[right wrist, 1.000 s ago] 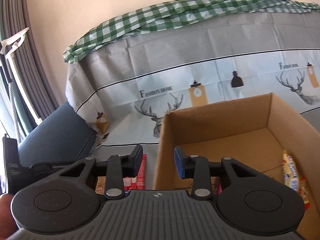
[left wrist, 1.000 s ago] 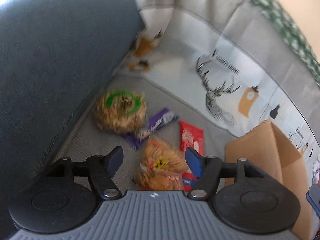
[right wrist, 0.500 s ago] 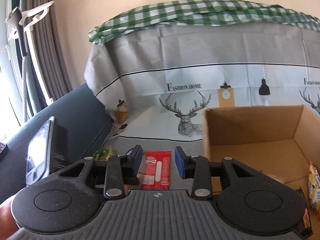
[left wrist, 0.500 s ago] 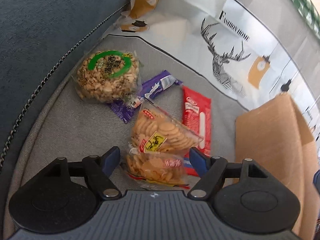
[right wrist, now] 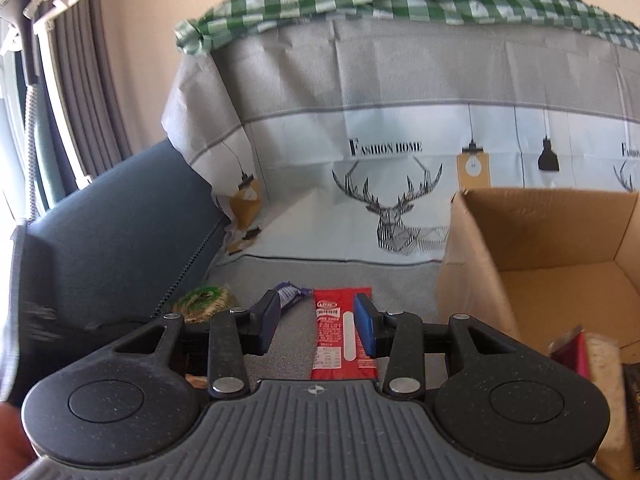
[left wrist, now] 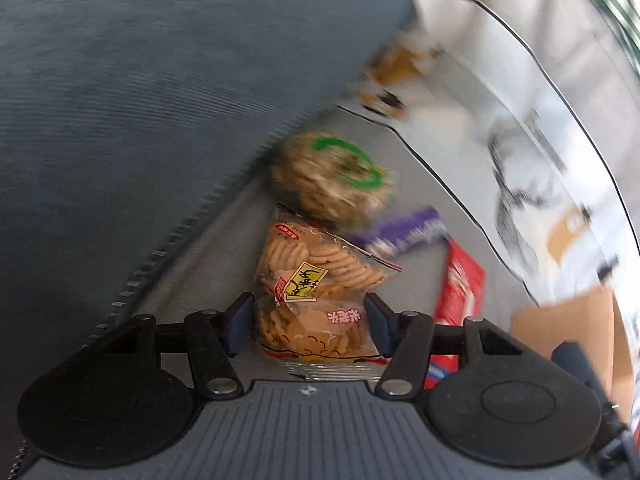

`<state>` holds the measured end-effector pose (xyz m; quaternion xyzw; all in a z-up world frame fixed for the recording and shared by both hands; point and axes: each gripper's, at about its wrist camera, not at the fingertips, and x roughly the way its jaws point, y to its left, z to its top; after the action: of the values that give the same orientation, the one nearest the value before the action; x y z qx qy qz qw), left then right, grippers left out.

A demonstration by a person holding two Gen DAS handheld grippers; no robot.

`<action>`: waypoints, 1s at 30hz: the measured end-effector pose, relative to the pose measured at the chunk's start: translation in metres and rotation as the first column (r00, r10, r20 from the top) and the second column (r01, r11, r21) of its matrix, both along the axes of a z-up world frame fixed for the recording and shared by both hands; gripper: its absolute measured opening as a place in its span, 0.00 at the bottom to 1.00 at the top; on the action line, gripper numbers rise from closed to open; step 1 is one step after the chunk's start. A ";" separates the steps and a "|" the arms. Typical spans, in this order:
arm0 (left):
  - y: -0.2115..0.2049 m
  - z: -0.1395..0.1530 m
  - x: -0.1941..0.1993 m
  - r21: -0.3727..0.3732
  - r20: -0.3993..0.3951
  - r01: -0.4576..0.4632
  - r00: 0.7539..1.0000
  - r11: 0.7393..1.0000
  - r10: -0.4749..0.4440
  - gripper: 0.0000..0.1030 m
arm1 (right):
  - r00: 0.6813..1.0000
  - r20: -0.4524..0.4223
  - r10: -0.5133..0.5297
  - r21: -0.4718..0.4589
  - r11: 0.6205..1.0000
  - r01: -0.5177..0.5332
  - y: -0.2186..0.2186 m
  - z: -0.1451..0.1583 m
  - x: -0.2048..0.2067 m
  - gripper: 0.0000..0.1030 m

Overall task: Organize snacks
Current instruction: 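Grasp the long red biscuit pack with the right gripper while the left grasps the clear cracker bag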

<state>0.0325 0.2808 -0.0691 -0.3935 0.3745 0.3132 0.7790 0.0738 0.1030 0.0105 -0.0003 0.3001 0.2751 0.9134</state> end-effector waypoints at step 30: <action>0.007 -0.005 -0.002 -0.011 -0.002 -0.073 0.997 0.997 0.073 0.63 | 0.986 -0.147 -0.073 -0.219 0.975 0.039 0.058 -0.093 0.074 0.48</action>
<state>0.0303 0.2873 -0.0738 -0.4112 0.3622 0.3396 0.7645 0.1480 0.1605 -0.0828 -0.0694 0.3975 0.2143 0.8895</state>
